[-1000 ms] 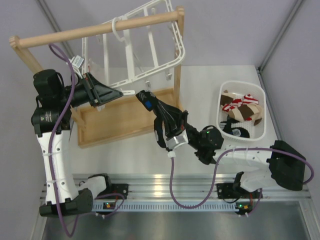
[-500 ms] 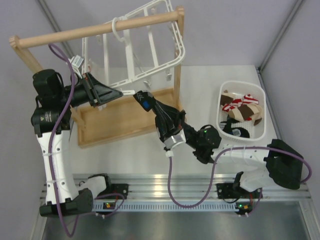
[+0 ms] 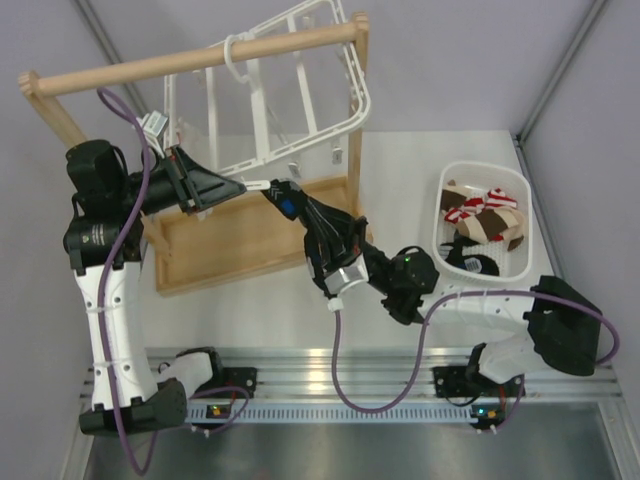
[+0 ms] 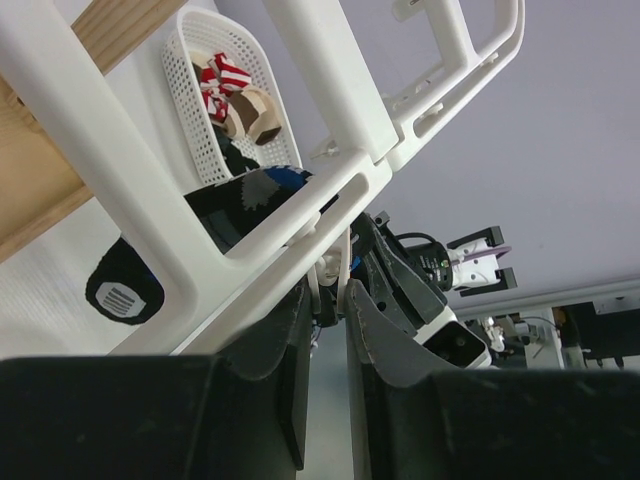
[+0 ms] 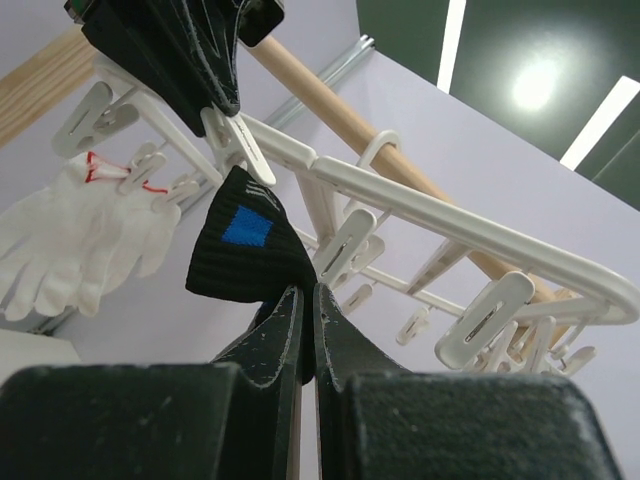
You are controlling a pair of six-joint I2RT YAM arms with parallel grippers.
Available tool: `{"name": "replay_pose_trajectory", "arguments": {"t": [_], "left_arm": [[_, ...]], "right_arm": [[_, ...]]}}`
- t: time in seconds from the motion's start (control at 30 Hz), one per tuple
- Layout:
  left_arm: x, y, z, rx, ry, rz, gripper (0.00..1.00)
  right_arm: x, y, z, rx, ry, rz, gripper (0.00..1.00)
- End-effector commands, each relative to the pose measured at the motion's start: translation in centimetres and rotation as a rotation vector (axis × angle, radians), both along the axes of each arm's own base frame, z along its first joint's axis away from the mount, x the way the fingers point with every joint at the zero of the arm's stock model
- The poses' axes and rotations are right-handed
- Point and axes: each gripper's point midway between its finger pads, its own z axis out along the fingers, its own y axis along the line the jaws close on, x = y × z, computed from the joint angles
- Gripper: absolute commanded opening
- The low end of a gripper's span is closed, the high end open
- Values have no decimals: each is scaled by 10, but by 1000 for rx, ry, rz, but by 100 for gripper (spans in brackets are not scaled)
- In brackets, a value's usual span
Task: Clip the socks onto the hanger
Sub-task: Clamp the sock onto the hanger.
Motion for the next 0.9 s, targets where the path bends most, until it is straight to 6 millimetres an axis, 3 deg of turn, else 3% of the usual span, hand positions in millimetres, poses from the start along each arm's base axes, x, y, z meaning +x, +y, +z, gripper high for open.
{"name": "replay_pose_trajectory", "arguments": {"t": [0.0,0.3,0.57,0.6,0.73,0.77,0.87], "left_arm": [[-6,-3,8,-16,-43,-44,22],[-12,-5,8,-24,-49,-69,19],[-12,-5,7,-27,-42,-70,22],[-11,-5,6,-26,-42,-71,25],[-10,-4,6,-23,-46,-60,55],[-10,-4,7,-20,-49,-54,67],[-11,-3,7,-16,-56,-44,76]], "right_arm": [[-32,-49,77,333,-155,44,0],[-22,-44,81,346,-128,27,0],[-25,-40,86,350,-144,43,0],[-25,-39,86,349,-145,44,0],[-28,-38,84,339,-159,51,0],[-28,-39,85,340,-162,51,0],[-30,-38,84,333,-168,54,0]]}}
